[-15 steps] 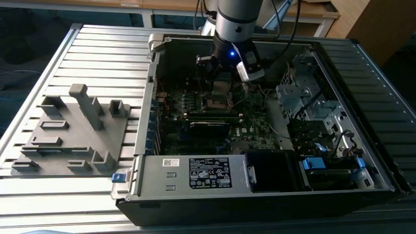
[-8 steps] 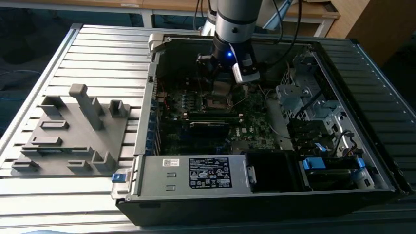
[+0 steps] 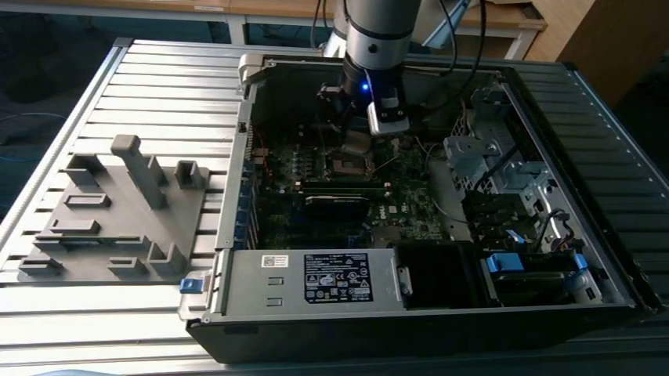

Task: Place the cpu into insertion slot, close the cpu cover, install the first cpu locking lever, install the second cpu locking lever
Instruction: 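Place the cpu into insertion slot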

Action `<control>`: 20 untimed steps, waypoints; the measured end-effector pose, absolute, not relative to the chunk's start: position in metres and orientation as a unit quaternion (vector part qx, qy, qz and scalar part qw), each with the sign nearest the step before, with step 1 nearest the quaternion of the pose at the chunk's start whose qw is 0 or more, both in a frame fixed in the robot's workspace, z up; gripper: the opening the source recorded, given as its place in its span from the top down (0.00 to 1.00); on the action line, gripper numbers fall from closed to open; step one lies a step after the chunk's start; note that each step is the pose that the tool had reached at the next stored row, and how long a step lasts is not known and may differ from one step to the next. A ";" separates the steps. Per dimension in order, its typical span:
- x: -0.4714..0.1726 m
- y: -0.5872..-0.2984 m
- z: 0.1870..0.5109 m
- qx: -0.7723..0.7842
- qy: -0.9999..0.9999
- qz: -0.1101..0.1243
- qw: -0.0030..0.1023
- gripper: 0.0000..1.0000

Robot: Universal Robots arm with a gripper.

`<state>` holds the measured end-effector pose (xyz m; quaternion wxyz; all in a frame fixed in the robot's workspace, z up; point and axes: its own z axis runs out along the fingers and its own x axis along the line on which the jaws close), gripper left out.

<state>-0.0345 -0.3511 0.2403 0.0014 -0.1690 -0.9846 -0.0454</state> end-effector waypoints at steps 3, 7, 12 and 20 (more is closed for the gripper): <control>-0.034 -0.351 0.240 -0.195 -0.980 -0.045 0.000 0.46; -0.034 -0.351 0.240 -0.199 -0.979 -0.046 0.000 0.46; -0.035 -0.351 0.240 -0.201 -0.979 -0.045 0.000 0.46; -0.035 -0.351 0.239 -0.264 -0.963 -0.045 -0.003 0.46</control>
